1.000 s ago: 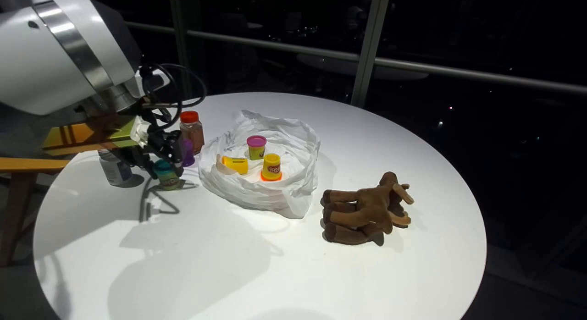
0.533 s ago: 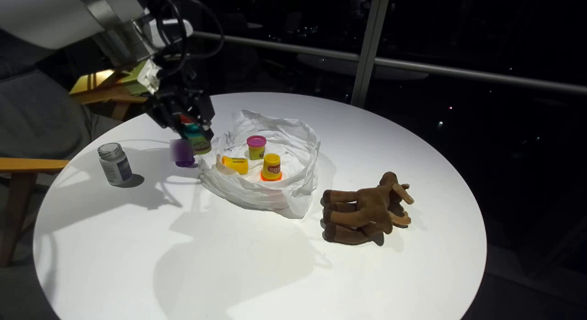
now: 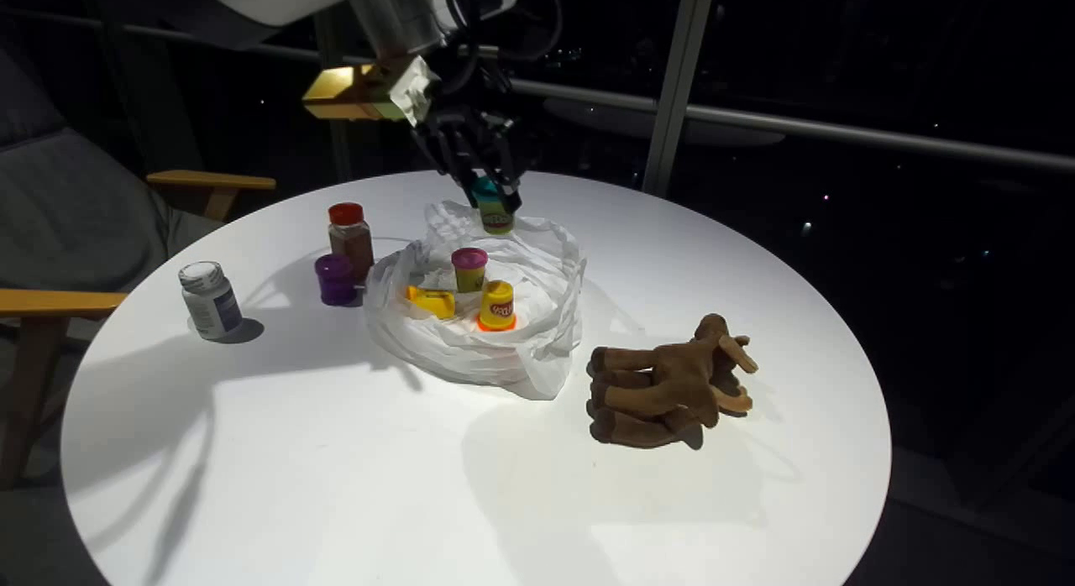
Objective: Pick up the objects from the table and put them on the plastic
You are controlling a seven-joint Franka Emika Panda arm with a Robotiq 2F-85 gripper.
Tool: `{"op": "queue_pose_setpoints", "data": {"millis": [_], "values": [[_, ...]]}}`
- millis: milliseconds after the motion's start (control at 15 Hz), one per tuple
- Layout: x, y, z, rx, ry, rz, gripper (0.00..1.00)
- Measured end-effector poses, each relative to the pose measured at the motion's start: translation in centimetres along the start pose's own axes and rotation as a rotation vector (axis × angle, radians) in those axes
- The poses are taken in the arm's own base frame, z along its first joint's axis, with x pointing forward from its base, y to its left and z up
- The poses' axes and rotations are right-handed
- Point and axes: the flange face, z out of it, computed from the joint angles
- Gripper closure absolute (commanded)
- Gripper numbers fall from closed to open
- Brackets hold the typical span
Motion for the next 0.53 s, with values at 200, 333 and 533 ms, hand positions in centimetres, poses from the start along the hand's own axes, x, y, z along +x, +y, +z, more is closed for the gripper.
{"op": "queue_pose_setpoints", "data": {"millis": [200, 333, 533], "values": [[1.1, 1.7, 4.3, 0.006, -0.066, 0.120, 0.77], [1.6, 1.8, 7.1, 0.020, -0.110, 0.187, 0.77], [2.5, 1.2, 10.2, 0.043, -0.147, 0.268, 0.77]]}}
